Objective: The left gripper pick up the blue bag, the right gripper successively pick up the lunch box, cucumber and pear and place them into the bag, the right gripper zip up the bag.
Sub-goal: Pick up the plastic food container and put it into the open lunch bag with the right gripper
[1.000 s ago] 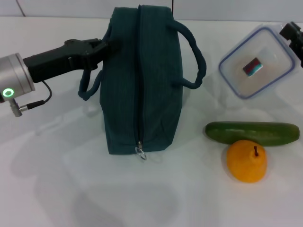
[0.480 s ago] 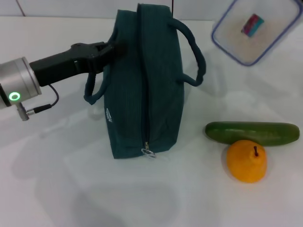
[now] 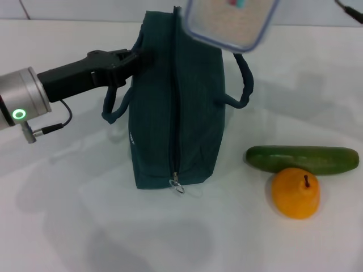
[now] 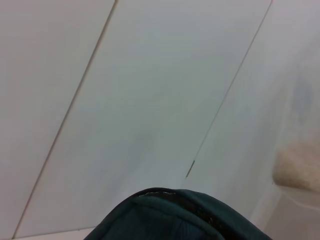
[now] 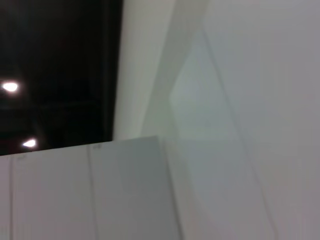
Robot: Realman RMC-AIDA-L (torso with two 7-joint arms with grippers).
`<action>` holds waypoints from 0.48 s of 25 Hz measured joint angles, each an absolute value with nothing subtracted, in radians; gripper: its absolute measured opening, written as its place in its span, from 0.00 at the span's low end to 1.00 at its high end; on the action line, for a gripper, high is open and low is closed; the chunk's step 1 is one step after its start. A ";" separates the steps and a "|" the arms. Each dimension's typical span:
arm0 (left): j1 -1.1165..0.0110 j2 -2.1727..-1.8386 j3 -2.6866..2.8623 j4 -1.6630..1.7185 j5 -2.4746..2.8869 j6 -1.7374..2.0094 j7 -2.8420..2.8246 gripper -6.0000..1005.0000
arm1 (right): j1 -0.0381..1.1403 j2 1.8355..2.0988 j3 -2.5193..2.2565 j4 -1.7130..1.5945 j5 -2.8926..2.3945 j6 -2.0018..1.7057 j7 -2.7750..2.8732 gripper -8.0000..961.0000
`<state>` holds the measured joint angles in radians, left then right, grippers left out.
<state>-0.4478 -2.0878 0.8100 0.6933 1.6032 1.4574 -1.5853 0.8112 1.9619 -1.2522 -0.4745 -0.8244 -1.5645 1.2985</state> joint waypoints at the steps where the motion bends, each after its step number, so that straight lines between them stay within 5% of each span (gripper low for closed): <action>1: -0.448 -2.088 0.810 0.693 1.603 1.457 -1.585 0.06 | 0.826 1.968 -1.253 -0.477 -0.835 -1.557 1.300 0.11; 12: -0.455 -2.085 0.822 0.694 1.603 1.460 -1.576 0.06 | 0.860 2.012 -1.258 -0.490 -0.946 -1.406 1.264 0.11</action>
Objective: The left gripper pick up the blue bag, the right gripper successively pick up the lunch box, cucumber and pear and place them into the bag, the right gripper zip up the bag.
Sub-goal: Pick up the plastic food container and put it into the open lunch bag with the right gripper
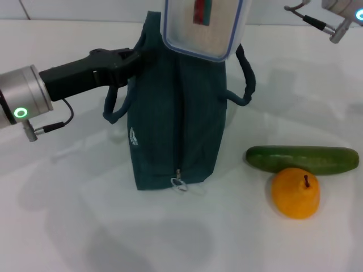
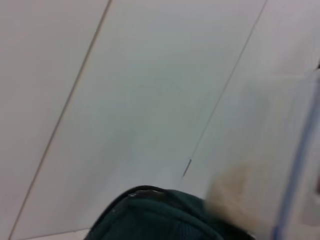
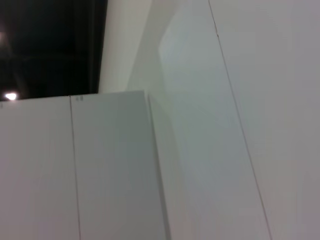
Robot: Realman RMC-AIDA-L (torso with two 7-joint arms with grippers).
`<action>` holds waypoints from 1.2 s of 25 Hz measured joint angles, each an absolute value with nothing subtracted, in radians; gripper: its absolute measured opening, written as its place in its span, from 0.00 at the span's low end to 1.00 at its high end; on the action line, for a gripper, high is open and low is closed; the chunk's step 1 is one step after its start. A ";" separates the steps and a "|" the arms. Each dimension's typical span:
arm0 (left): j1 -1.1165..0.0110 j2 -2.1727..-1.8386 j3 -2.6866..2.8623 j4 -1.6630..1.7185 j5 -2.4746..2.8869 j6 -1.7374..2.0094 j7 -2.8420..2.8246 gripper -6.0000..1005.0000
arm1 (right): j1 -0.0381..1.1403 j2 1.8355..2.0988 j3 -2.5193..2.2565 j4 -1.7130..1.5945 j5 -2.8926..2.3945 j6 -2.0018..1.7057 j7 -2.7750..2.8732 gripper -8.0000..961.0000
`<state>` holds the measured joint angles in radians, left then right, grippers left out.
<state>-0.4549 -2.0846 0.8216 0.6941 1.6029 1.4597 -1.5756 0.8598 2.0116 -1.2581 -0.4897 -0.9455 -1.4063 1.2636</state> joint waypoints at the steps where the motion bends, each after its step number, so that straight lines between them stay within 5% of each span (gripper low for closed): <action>1: -0.455 -2.085 0.824 0.694 1.603 1.462 -1.574 0.06 | 0.857 2.012 -1.258 -0.487 -0.952 -1.402 1.263 0.11; 30: -0.462 -2.085 0.818 0.685 1.578 1.463 -1.554 0.06 | 0.795 2.028 -1.285 -0.497 -1.031 -1.414 1.246 0.11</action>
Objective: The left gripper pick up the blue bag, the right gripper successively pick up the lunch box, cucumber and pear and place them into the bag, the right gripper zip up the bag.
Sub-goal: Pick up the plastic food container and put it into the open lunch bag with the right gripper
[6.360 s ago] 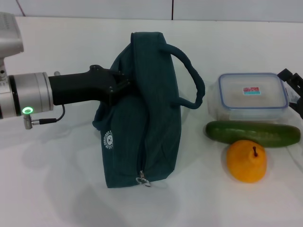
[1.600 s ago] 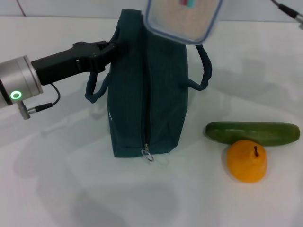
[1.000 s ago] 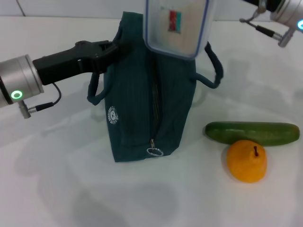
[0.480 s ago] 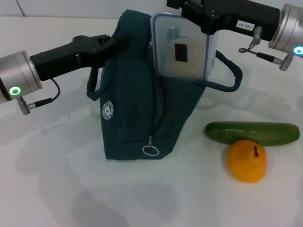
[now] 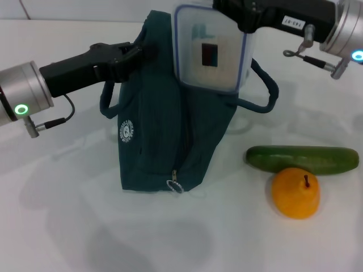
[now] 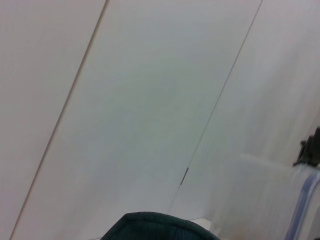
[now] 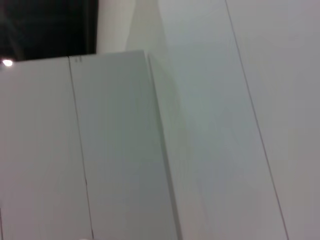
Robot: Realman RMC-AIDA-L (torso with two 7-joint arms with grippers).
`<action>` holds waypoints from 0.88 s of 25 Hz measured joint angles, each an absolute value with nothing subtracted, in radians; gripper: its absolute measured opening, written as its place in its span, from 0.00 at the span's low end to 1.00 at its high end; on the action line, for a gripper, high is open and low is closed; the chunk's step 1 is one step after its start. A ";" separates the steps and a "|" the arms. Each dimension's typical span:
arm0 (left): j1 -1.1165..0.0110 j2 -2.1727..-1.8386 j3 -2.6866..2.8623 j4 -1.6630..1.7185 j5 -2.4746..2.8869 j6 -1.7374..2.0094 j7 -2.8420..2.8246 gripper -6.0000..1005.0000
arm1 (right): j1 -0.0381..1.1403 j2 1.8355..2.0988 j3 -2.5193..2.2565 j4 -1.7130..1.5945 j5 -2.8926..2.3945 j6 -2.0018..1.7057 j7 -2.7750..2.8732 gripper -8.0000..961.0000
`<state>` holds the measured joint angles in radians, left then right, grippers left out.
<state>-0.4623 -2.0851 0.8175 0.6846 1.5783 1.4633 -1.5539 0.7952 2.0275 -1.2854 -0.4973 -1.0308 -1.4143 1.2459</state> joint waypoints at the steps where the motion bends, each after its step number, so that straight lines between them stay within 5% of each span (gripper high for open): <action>1: -0.462 -2.085 0.818 0.684 1.578 1.463 -1.554 0.06 | 0.798 2.028 -1.286 -0.501 -1.018 -1.419 1.243 0.11; 22: -0.457 -2.083 0.816 0.660 1.496 1.463 -1.561 0.05 | 0.822 2.028 -1.416 -0.448 -0.816 -1.420 1.113 0.11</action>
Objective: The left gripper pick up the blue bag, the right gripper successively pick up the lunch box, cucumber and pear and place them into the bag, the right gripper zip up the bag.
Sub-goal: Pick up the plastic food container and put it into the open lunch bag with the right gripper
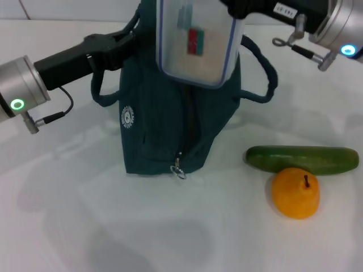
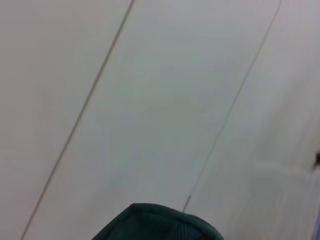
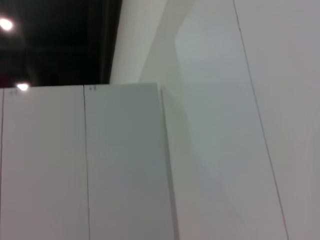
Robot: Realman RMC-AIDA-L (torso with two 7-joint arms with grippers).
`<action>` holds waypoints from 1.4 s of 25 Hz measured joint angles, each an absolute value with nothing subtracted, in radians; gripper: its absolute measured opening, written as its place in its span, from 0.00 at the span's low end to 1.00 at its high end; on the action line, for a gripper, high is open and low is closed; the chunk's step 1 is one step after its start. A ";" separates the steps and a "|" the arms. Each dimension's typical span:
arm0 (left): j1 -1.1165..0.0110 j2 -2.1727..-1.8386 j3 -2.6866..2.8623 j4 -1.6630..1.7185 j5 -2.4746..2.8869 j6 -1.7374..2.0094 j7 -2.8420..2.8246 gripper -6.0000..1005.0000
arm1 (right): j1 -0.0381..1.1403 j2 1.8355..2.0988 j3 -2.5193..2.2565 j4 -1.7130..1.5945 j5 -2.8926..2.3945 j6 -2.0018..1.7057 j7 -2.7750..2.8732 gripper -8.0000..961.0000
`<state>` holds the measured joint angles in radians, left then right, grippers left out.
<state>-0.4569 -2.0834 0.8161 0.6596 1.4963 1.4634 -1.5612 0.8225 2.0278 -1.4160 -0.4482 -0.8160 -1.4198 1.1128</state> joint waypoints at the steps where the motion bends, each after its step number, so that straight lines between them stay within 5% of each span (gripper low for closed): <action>1: -0.455 -2.082 0.816 0.658 1.491 1.463 -1.561 0.05 | 0.819 2.028 -1.426 -0.443 -0.816 -1.415 1.111 0.11; 30: -0.466 -2.080 0.816 0.620 1.485 1.447 -1.562 0.05 | 0.773 2.025 -1.699 -0.458 -0.714 -1.229 1.076 0.11; 35: -0.462 -2.079 0.816 0.620 1.486 1.446 -1.562 0.05 | 0.772 2.022 -1.686 -0.472 -0.714 -1.227 1.084 0.18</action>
<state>-0.4623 -2.0791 0.8160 0.6196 1.4860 1.4464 -1.5616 0.7721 2.0217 -1.6859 -0.4721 -0.7145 -1.2271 1.0841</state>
